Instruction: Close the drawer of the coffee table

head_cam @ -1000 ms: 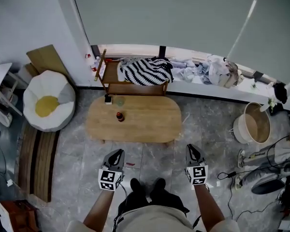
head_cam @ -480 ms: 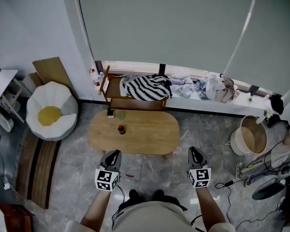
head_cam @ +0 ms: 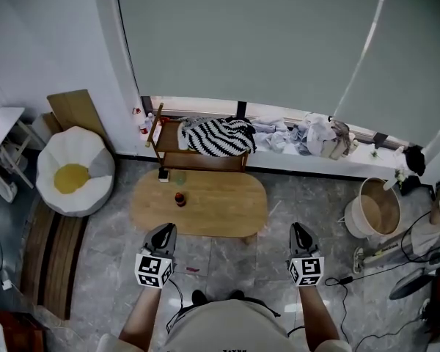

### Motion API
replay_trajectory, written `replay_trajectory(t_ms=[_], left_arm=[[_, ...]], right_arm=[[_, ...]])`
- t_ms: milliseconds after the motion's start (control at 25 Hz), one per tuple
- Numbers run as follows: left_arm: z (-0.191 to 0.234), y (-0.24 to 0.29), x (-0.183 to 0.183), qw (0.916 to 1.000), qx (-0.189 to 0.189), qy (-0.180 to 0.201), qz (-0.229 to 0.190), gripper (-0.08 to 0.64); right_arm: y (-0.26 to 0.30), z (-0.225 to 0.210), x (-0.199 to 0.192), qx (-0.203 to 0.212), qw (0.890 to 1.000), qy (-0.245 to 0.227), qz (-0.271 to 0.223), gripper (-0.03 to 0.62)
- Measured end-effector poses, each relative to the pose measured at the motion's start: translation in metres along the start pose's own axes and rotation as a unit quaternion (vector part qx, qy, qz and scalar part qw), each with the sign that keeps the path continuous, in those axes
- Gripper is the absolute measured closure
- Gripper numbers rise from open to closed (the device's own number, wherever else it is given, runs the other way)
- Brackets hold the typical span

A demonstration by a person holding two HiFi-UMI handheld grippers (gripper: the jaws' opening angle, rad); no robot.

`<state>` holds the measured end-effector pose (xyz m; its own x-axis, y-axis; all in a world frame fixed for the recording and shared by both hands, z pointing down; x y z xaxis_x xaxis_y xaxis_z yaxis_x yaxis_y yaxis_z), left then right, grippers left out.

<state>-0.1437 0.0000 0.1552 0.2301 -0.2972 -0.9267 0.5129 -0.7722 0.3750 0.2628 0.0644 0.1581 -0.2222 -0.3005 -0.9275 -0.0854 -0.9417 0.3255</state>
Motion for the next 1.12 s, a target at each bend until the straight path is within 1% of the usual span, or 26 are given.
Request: replay_trajectory(t_ms=[240,440,520,920,1120], left_arm=[[0.005,0.007,0.01,0.9999,0.0,-0.006,-0.009,0.52],[0.0,0.009,0.002,0.9998,-0.007,-0.015,-0.008,0.52],[0.0,0.01,-0.003,0.9998,-0.007,-0.018,-0.007,0.52],[0.004,0.014,-0.004,0.9999,-0.008,-0.012,-0.001,0.52],[0.004,0.019,-0.004,0.9999,-0.009,-0.009,0.0,0.52]], right_arm=[[0.002,-0.003,0.008,0.004,1.0,-0.004,0.002,0.554],[0.001,-0.003,0.001,0.006,1.0,-0.006,0.003,0.555],[0.0,-0.001,-0.003,0.01,1.0,-0.003,0.002,0.568],[0.005,0.004,-0.006,0.02,1.0,-0.002,0.009,0.571],[0.008,-0.001,-0.004,0.016,1.0,0.001,0.008,0.571]])
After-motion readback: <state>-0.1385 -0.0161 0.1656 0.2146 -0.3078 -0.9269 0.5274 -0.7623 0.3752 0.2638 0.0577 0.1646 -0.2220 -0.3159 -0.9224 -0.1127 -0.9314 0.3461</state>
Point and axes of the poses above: the fingertips, and each gripper's own axes: y forward along the fingers, z to its left, x out of its top, the point moved 5 cm from there along -y, backward along the fingers, and after that the axes turned 12 degrees about z, right-handed, at the moved point
